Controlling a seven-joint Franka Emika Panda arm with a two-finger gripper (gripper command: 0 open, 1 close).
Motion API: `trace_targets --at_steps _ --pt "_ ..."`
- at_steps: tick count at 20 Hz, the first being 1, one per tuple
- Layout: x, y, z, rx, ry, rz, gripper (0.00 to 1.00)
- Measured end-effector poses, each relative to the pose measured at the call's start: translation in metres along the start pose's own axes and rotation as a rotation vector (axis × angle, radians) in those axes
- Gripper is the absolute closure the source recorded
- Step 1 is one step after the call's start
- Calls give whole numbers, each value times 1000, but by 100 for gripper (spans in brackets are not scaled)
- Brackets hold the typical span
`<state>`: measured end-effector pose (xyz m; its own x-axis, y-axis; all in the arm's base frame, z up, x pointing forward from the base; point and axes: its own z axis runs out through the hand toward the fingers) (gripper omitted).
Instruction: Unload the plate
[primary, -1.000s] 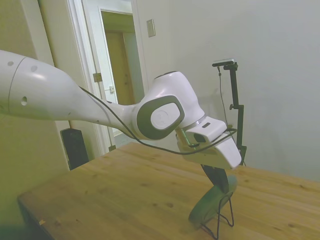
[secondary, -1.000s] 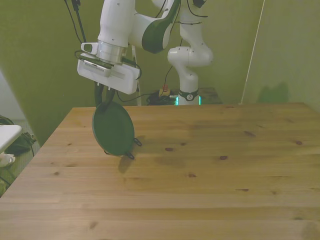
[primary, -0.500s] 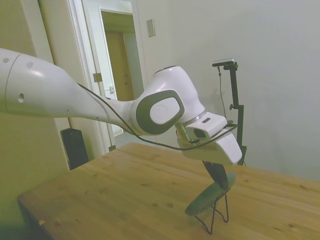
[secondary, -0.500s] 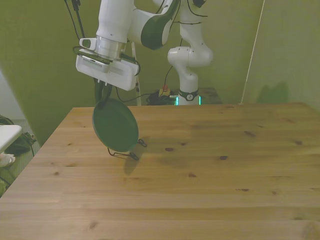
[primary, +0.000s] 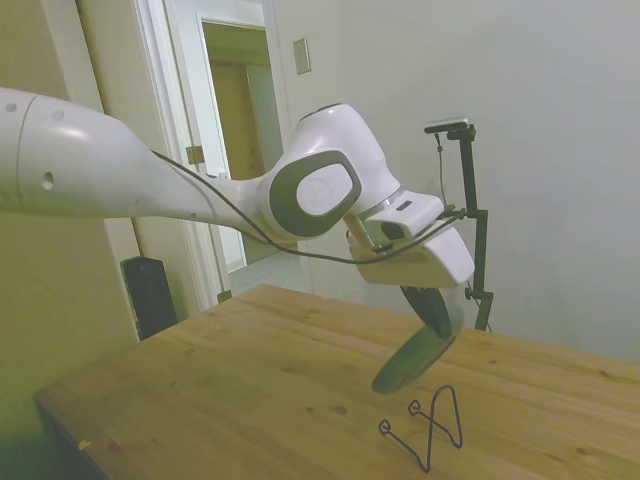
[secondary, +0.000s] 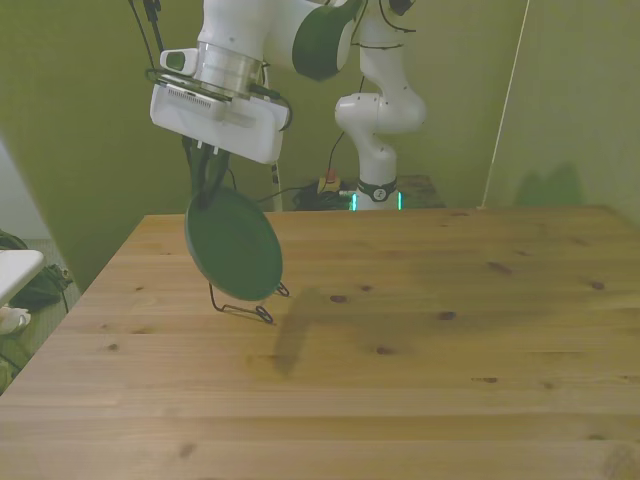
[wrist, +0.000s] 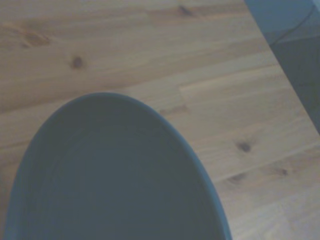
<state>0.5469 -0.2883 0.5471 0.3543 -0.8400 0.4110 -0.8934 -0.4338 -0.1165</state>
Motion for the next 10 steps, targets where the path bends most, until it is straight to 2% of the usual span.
trace_targets --at_steps 5,10 --pt "-17 -53 16 109 -42 9 100" --pt "-45 -124 37 235 -142 -3 100"
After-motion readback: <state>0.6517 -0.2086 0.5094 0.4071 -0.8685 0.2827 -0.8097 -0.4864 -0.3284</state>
